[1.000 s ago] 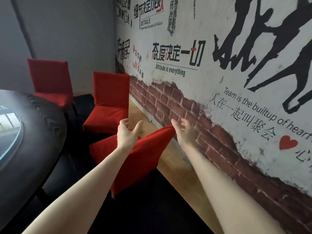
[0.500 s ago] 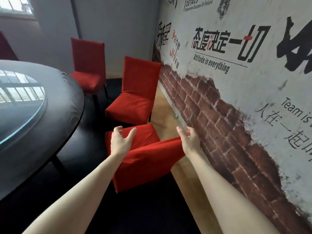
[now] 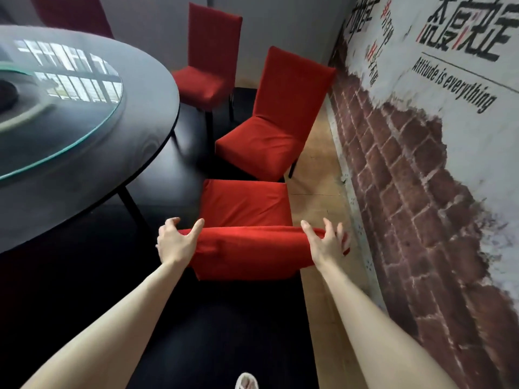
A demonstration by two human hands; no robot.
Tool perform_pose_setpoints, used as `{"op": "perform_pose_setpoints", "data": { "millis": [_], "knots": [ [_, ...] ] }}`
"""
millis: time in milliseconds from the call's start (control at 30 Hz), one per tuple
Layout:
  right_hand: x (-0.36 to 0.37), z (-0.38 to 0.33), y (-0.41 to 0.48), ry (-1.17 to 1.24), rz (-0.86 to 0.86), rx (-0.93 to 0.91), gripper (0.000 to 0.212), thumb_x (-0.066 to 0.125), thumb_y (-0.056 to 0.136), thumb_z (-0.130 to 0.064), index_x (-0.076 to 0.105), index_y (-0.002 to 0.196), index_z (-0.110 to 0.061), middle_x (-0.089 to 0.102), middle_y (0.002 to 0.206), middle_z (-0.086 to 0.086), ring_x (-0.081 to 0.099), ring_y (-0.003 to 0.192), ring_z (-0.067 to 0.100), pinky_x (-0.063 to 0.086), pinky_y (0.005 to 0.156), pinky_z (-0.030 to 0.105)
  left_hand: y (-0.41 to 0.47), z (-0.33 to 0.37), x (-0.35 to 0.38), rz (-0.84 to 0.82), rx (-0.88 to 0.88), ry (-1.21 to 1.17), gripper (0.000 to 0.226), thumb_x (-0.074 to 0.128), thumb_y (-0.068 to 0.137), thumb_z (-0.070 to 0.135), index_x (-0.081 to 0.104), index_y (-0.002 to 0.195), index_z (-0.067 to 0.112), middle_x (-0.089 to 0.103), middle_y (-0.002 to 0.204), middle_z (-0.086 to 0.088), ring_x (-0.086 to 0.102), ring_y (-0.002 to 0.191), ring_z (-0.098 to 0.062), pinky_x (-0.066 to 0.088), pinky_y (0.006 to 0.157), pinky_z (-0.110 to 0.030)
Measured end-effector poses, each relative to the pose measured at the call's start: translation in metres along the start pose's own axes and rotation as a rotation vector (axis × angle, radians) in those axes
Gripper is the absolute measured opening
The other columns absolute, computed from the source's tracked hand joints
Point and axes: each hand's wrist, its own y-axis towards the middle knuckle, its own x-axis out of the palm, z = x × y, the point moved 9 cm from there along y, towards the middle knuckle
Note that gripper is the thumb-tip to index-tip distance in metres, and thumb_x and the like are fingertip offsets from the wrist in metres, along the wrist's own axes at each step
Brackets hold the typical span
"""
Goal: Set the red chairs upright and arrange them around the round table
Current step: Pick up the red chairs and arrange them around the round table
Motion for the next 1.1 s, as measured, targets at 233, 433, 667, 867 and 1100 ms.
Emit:
{"op": "perform_pose_setpoints", "data": {
  "millis": [233, 433, 667, 867, 1100],
  "knots": [
    [0.023, 0.023, 0.025, -0.046, -0.059, 0.065, 0.088, 0.058, 0.08, -0.072, 0.031, 0.152, -0.028, -0.002, 0.165, 0.002, -0.022, 0.147, 0.021, 0.009, 0.116, 0.057, 0.003, -0.02, 0.027, 0.011, -0.055, 0.004, 0.073, 0.075, 0.08, 0.047, 0.05, 0.134, 0.005, 0.042, 0.14, -0.013, 0.039, 0.13, -0.032, 0.032, 0.109, -0.037],
    [0.035, 0.033, 0.028, -0.107, -0.044, 0.061, 0.095, 0.06, 0.075, -0.075, 0.029, 0.153, -0.028, -0.011, 0.164, -0.002, -0.031, 0.144, 0.017, 0.013, 0.117, 0.053, 0.01, -0.035, 0.036, 0.055, -0.096, 0.005, 0.074, 0.08, 0.071, 0.053, 0.054, 0.131, 0.019, 0.038, 0.138, -0.008, 0.034, 0.129, -0.031, 0.032, 0.108, -0.034],
    [0.032, 0.036, 0.027, -0.107, -0.035, 0.083, 0.097, 0.065, 0.072, -0.073, 0.031, 0.152, -0.029, -0.021, 0.162, -0.002, -0.032, 0.144, 0.018, 0.017, 0.116, 0.056, 0.015, -0.043, 0.035, 0.054, -0.134, -0.06, 0.077, 0.084, 0.064, 0.054, 0.056, 0.13, 0.024, 0.042, 0.135, -0.008, 0.045, 0.125, -0.03, 0.036, 0.108, -0.035],
    [0.029, 0.035, 0.028, -0.099, -0.05, 0.123, 0.1, 0.068, 0.067, -0.076, 0.032, 0.151, -0.034, -0.029, 0.159, -0.003, -0.031, 0.144, 0.022, 0.017, 0.111, 0.067, 0.018, -0.043, 0.033, 0.059, -0.099, -0.068, 0.079, 0.085, 0.064, 0.053, 0.056, 0.131, 0.024, 0.046, 0.132, -0.009, 0.053, 0.119, -0.024, 0.038, 0.103, -0.029],
    [0.025, 0.051, 0.035, -0.041, -0.075, 0.183, 0.096, 0.072, 0.066, -0.073, 0.038, 0.147, -0.036, -0.023, 0.16, -0.003, -0.018, 0.146, 0.039, 0.03, 0.107, 0.063, 0.018, -0.046, 0.032, 0.063, -0.109, -0.033, 0.081, 0.084, 0.063, 0.058, 0.055, 0.13, 0.024, 0.048, 0.13, -0.009, 0.052, 0.119, -0.025, 0.039, 0.097, -0.028]
  ]
}}
